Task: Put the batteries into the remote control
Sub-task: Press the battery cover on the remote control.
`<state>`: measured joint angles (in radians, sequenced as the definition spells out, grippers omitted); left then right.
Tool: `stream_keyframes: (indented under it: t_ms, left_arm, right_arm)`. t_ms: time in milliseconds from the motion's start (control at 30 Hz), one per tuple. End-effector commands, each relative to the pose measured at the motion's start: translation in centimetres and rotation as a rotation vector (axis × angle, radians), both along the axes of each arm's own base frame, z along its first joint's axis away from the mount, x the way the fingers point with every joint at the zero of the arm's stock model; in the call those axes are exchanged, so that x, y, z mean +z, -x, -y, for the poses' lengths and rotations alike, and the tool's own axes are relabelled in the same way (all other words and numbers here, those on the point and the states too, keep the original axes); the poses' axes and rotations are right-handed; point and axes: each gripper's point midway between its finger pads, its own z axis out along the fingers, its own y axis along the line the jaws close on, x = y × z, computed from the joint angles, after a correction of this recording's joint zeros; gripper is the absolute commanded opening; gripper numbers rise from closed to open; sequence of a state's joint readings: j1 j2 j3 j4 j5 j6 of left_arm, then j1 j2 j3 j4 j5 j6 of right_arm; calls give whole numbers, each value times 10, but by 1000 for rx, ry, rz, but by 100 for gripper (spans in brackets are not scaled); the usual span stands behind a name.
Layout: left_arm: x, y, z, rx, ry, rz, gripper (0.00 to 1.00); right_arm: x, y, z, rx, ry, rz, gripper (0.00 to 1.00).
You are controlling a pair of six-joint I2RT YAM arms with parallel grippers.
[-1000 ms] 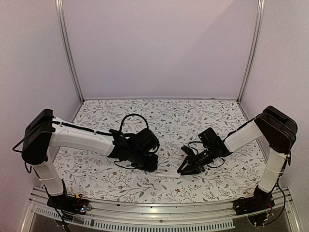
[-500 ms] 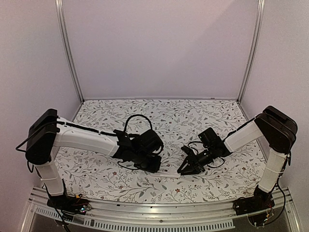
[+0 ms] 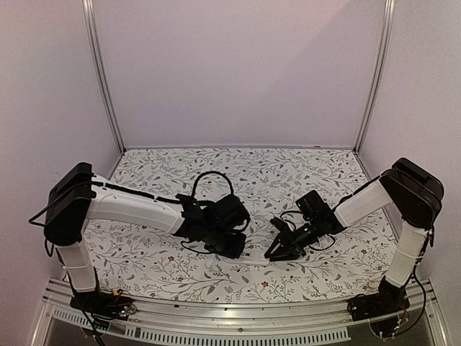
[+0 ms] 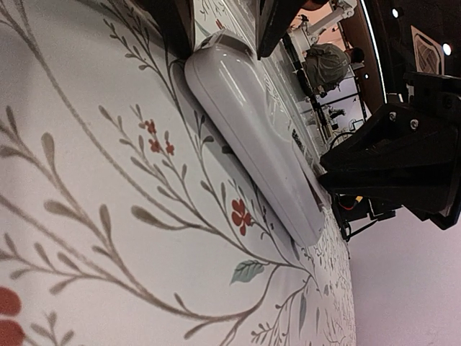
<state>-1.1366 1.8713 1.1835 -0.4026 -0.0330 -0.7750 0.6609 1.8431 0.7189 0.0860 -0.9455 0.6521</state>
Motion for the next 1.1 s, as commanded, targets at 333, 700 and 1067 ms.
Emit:
stream_keyframes:
  t_ms: [333,700,1067]
  left_arm:
    - [9,12,1,-86,-86,31,15]
    - [45,-16,-34,27,-77,107,21]
    - [45,-2,-13,-184,-26,145,61]
  right_arm:
    - [-9,2,0,12,25,-16,29]
    - [-11,0,2,8,35,-19,30]
    - [-9,0,2,11,35,-16,34]
